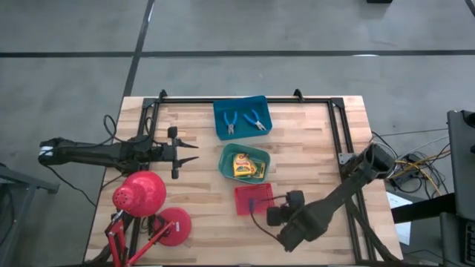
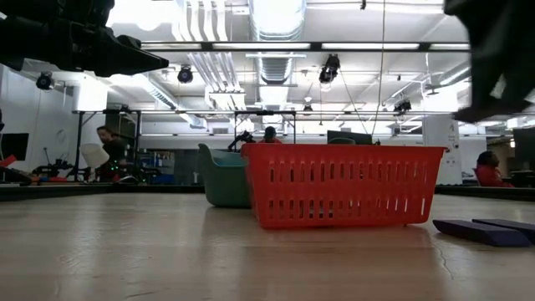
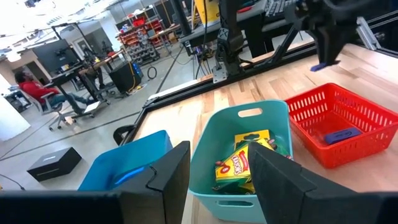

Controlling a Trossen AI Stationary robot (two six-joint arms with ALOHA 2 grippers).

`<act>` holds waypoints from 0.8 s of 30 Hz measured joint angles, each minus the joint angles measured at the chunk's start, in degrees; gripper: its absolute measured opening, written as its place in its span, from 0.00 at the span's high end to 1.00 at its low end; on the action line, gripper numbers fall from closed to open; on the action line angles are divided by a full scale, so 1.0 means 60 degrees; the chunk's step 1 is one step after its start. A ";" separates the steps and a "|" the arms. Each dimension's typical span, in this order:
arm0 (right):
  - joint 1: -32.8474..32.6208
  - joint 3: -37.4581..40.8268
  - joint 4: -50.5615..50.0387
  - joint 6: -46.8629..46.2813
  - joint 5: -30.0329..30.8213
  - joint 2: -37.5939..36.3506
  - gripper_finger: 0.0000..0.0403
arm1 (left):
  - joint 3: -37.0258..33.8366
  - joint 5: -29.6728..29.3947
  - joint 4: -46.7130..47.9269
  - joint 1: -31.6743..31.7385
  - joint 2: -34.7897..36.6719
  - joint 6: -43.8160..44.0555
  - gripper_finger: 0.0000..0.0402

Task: Pick & Place School Supplies
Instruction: Put the violet eraser in the red bin

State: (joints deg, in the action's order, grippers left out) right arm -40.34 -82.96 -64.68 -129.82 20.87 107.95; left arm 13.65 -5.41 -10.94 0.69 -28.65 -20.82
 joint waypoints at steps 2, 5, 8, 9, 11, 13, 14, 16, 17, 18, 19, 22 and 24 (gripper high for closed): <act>0.0118 0.0000 -0.0011 0.0007 0.0263 -0.0220 0.81 | 0.0000 -0.0001 0.0004 0.0000 -0.0001 -0.0001 0.58; 0.0355 -0.0011 0.0038 0.0388 0.0633 -0.0314 0.81 | 0.0000 -0.0002 0.0009 0.0000 0.0001 -0.0002 0.58; 0.0674 -0.0007 0.0146 0.0835 0.0676 -0.0310 0.81 | 0.0000 -0.0002 0.0069 0.0000 0.0001 -0.0001 0.58; 0.0798 -0.0007 0.0252 0.1044 0.0680 -0.0314 0.81 | 0.0000 0.0000 0.0069 0.0000 0.0001 0.0001 0.58; 0.1048 -0.0007 0.0516 0.1604 0.0705 -0.0318 0.81 | 0.0000 0.0000 0.0069 0.0003 0.0001 0.0001 0.58; 0.1303 -0.0009 0.0789 0.2220 0.0708 -0.0318 0.81 | 0.0000 -0.0001 0.0069 0.0004 0.0001 0.0000 0.58; 0.1433 -0.0011 0.0927 0.2532 0.0717 -0.0318 0.81 | 0.0000 -0.0001 0.0069 0.0004 -0.0001 -0.0001 0.58; 0.1681 -0.0011 0.1168 0.3120 0.0728 -0.0318 0.81 | 0.0000 0.0000 0.0069 0.0004 -0.0001 -0.0003 0.58; 0.1789 -0.0011 0.1262 0.3352 0.0724 -0.0318 0.81 | 0.0000 -0.0001 0.0069 0.0004 0.0001 -0.0003 0.58; 0.1898 -0.0011 0.1354 0.3556 0.0697 -0.0318 0.81 | 0.0000 -0.0001 0.0068 0.0004 0.0000 -0.0003 0.58; 0.2006 -0.0011 0.1446 0.3711 0.0613 -0.0318 0.81 | 0.0000 0.0000 0.0069 0.0004 0.0001 0.0001 0.58; 0.2276 -0.0011 0.1670 0.4157 0.0228 -0.0318 0.81 | 0.0000 0.0000 0.0066 0.0004 -0.0002 -0.0003 0.58; 0.2399 -0.0011 0.1800 0.4401 0.0019 -0.0318 0.81 | 0.0000 0.0000 0.0066 0.0004 0.0001 0.0001 0.58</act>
State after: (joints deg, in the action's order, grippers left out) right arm -25.94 -83.02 -53.88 -103.42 20.99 106.04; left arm 13.65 -5.41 -10.55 0.71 -28.64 -20.82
